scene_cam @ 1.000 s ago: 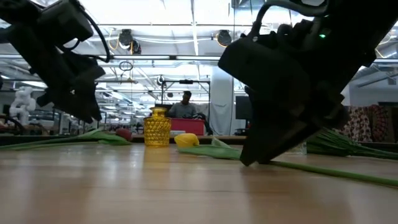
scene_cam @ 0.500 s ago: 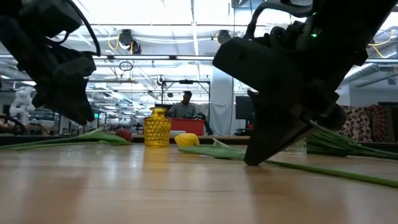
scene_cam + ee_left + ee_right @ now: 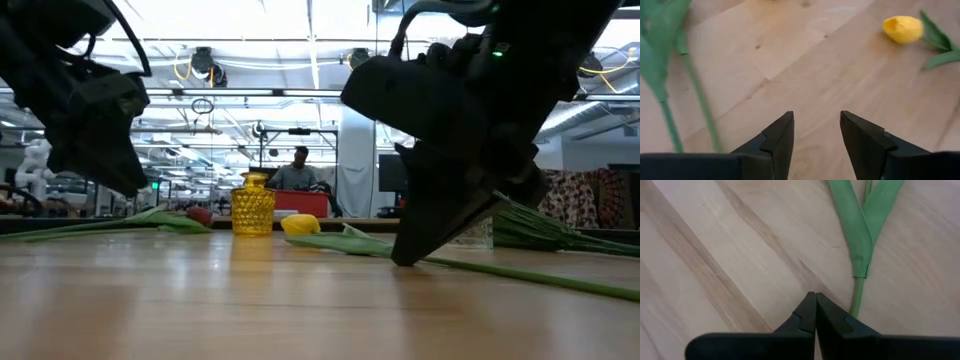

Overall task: Sort flowers into vase by color
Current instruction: Move the yellow flower on top of the other yellow flower, then put the red flower into the yellow vase

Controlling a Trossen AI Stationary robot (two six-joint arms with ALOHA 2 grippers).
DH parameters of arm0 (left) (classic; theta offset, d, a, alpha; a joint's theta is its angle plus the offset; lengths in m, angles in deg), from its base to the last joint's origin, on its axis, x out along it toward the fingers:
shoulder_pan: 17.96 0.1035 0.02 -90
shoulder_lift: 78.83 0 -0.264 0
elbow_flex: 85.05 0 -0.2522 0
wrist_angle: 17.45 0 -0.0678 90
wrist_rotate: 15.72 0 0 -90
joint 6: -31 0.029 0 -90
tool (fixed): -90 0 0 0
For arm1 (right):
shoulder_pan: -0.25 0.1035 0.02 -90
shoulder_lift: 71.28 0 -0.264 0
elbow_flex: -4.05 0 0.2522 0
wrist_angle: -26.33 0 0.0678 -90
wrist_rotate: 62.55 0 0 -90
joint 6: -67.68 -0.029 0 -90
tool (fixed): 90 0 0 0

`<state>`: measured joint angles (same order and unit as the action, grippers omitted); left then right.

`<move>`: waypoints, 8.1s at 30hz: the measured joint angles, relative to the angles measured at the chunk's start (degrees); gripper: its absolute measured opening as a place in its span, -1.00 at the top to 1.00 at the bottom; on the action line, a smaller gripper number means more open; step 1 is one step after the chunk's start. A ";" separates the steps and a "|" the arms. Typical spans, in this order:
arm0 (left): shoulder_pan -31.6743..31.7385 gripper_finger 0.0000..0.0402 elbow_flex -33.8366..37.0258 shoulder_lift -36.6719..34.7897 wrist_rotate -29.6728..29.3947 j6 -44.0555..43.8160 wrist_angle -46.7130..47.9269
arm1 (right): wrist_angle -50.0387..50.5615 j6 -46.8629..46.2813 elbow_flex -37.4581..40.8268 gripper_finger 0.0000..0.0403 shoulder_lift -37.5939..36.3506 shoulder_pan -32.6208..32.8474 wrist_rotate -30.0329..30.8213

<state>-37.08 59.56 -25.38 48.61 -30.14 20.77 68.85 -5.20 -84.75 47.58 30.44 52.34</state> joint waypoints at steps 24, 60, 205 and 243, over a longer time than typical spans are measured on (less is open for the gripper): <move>-5.41 0.17 0.02 0.00 -3.28 0.44 -5.68 | 5.33 -5.79 0.06 0.57 -3.14 -2.83 -1.45; -5.41 0.17 0.02 -0.02 -3.73 3.11 -6.86 | 0.65 5.60 0.12 0.99 -2.02 -5.25 -2.11; -13.43 0.17 -11.26 26.62 -2.05 28.57 -47.42 | 26.97 30.85 7.49 0.95 -8.60 15.93 -24.12; -15.12 -0.31 -26.25 31.56 -4.37 50.01 -33.54 | 26.29 29.45 -10.86 1.00 -8.16 -1.77 -21.43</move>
<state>-52.20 33.31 6.18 44.24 19.87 -12.77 95.14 24.26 -95.61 39.42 28.67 30.91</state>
